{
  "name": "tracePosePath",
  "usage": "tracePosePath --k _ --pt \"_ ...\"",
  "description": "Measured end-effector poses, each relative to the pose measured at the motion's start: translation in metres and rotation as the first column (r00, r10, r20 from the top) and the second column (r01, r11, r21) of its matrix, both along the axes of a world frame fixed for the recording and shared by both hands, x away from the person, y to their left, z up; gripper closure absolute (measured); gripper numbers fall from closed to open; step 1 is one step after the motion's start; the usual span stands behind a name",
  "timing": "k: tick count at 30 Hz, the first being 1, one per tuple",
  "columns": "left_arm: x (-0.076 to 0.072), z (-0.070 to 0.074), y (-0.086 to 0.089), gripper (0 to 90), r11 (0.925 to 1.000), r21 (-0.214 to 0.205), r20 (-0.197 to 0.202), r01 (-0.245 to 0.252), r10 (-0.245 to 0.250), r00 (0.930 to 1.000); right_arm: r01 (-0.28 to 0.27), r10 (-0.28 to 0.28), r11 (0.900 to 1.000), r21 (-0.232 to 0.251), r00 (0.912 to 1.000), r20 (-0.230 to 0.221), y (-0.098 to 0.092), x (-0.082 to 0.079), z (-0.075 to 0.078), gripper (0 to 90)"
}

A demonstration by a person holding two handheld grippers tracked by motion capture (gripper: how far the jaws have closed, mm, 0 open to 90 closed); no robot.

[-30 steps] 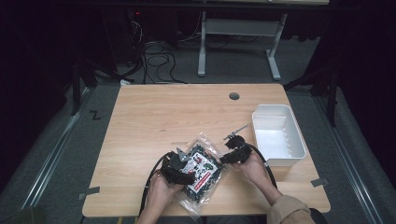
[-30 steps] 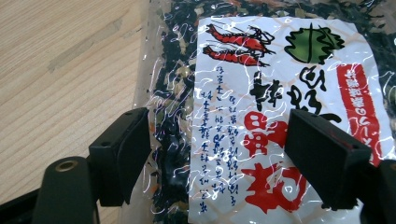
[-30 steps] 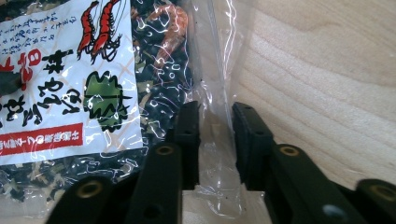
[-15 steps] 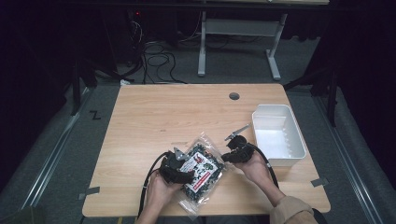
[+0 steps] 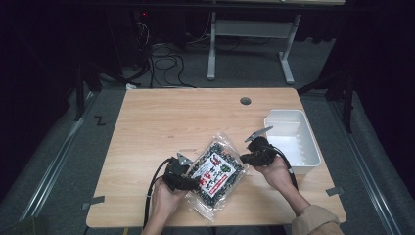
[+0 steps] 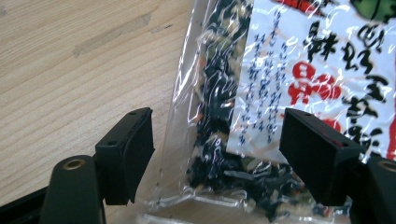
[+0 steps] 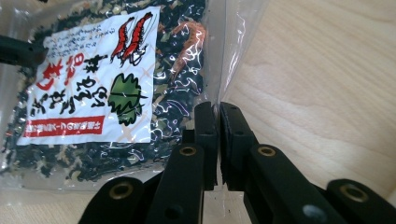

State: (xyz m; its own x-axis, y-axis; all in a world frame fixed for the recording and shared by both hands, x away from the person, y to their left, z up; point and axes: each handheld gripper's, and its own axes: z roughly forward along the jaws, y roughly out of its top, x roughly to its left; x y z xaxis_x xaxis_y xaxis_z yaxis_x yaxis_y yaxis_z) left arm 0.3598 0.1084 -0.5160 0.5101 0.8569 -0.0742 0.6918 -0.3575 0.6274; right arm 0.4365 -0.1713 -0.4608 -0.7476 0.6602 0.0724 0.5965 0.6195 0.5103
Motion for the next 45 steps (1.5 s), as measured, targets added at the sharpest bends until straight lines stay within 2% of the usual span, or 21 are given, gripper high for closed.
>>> tracePosePath --k 6,11,16,23,29,33,39,40,41,44,45 --pt "0.0 0.0 0.002 26.5 0.9999 -0.014 0.0 -0.004 0.004 1.0 -0.007 0.007 1.0 -0.003 0.9996 0.029 -0.003 -0.001 0.014 89.4" --pt "0.0 0.0 0.004 26.9 0.9996 -0.027 0.0 -0.007 0.007 1.0 -0.013 0.012 0.9993 0.036 0.9996 0.025 -0.007 0.001 0.025 90.0" --pt "0.0 0.0 0.006 27.2 0.999 -0.042 0.002 -0.016 0.016 0.9999 -0.026 0.024 0.9986 0.045 0.9984 0.051 -0.011 0.002 0.037 90.0" --pt "0.001 0.0 0.009 27.5 0.9976 -0.064 0.0 -0.026 0.026 0.9996 -0.052 0.048 0.9981 0.033 0.9933 0.106 -0.01 0.003 0.062 90.0" --pt "0.002 0.0 0.01 27.8 0.9972 -0.069 -0.005 -0.028 0.027 0.9996 -0.068 0.066 0.9976 0.014 0.9896 0.128 -0.006 0.003 0.077 90.0" --pt "0.001 0.0 0.011 27.9 0.9966 -0.076 -0.005 -0.031 0.031 0.9995 -0.065 0.061 0.9977 0.02 0.9883 0.14 -0.002 0.003 0.09 90.0" --pt "0.002 -0.001 0.011 27.9 0.9964 -0.078 -0.008 -0.034 0.033 0.9994 -0.076 0.077 0.997 -0.014 0.9807 0.18 0.002 0.003 0.11 90.0" --pt "0.002 -0.002 0.008 27.9 0.9922 -0.109 0.0 -0.062 0.062 0.9981 -0.079 0.083 0.9965 -0.026 0.9777 0.193 0.004 0.002 0.116 90.0" --pt "0.002 -0.001 0.011 27.9 0.9966 -0.075 -0.007 -0.034 0.033 0.9994 -0.079 0.083 0.9965 -0.026 0.9777 0.193 0.004 0.002 0.116 90.0" --pt "0.001 -0.001 0.011 28.1 0.9971 -0.071 -0.006 -0.027 0.027 0.9996 -0.084 0.088 0.996 -0.03 0.9749 0.204 0.006 0.003 0.122 90.0" --pt "0.001 0.0 0.01 28.2 0.9973 -0.069 -0.004 -0.024 0.024 0.9997 -0.083 0.085 0.9963 -0.018 0.9755 0.203 0.006 0.003 0.124 90.0"
